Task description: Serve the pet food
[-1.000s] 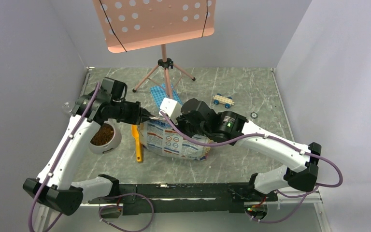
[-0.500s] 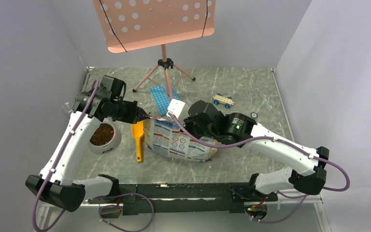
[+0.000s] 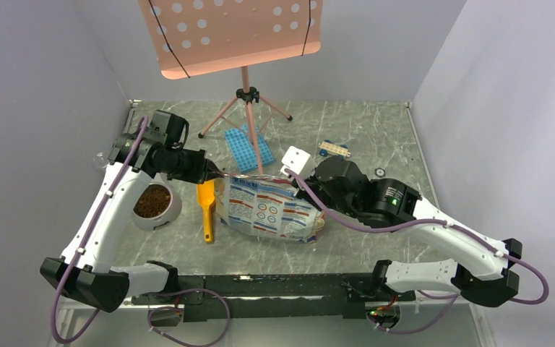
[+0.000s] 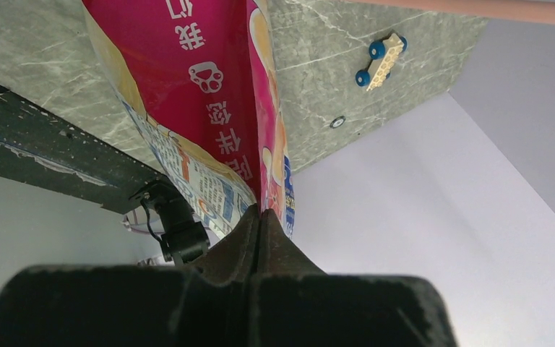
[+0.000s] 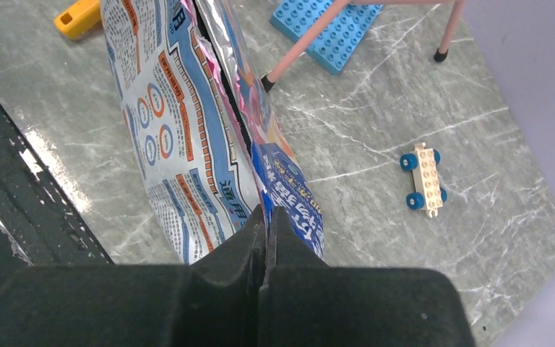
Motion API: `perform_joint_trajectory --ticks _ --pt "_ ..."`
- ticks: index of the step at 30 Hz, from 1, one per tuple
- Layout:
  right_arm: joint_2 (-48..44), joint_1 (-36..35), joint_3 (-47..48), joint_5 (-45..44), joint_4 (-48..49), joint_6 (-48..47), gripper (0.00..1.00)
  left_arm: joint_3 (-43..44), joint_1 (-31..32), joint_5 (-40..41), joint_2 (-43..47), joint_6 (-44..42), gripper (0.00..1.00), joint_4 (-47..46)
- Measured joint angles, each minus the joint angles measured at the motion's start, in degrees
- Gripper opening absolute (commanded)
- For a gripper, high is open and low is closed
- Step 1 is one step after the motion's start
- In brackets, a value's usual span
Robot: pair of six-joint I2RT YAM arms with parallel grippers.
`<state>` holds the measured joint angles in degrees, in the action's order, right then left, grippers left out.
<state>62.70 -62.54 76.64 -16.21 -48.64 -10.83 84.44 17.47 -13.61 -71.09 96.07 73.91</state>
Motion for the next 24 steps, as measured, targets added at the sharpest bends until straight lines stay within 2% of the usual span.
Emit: perform_joint_trajectory --ticks 6,8,10,14,15,16,21,22,23,24 --pt "-2.19 0.0 -2.27 -0.61 1.07 1.11 0.0 0.0 0.0 -1.44 0.0 0.0 0.0 -0.26" --pt "-2.67 0.0 -2.6 -0.81 0.92 1.68 0.09 0.0 0.0 -1.95 0.0 0.0 0.0 -0.37" --pt "-2.95 0.0 -2.97 -1.38 0.98 2.34 0.13 0.0 0.0 -2.05 0.0 0.0 0.0 -0.42" --pt "-5.84 0.07 -4.13 -2.82 -0.02 3.21 0.11 0.0 -0.13 -1.9 0.0 0.0 0.0 -0.28" --pt "-6.45 0.07 -4.2 -3.3 -0.55 3.3 0.02 0.0 -0.15 -1.84 0.0 -0.02 0.0 -0.22" --pt "-6.99 0.22 -4.31 -3.76 -1.07 3.48 0.0 0.0 -0.17 -1.75 0.0 0.0 0.0 -0.2" --pt "-7.72 0.26 -4.96 -4.31 -1.25 3.96 0.0 0.0 -0.2 -1.79 0.0 0.0 0.0 -0.33" --pt "-7.87 0.26 -4.98 -4.26 -1.27 4.02 0.03 0.0 -0.2 -1.84 0.0 0.0 0.0 -0.33" --pt "-7.98 0.26 -5.01 -4.22 -1.31 4.09 0.16 0.0 -0.2 -1.99 0.0 0.0 0.0 -0.33" --pt "-8.04 0.26 -5.01 -4.22 -1.33 4.28 0.25 0.0 -0.2 -2.08 0.02 0.0 0.01 -0.42"
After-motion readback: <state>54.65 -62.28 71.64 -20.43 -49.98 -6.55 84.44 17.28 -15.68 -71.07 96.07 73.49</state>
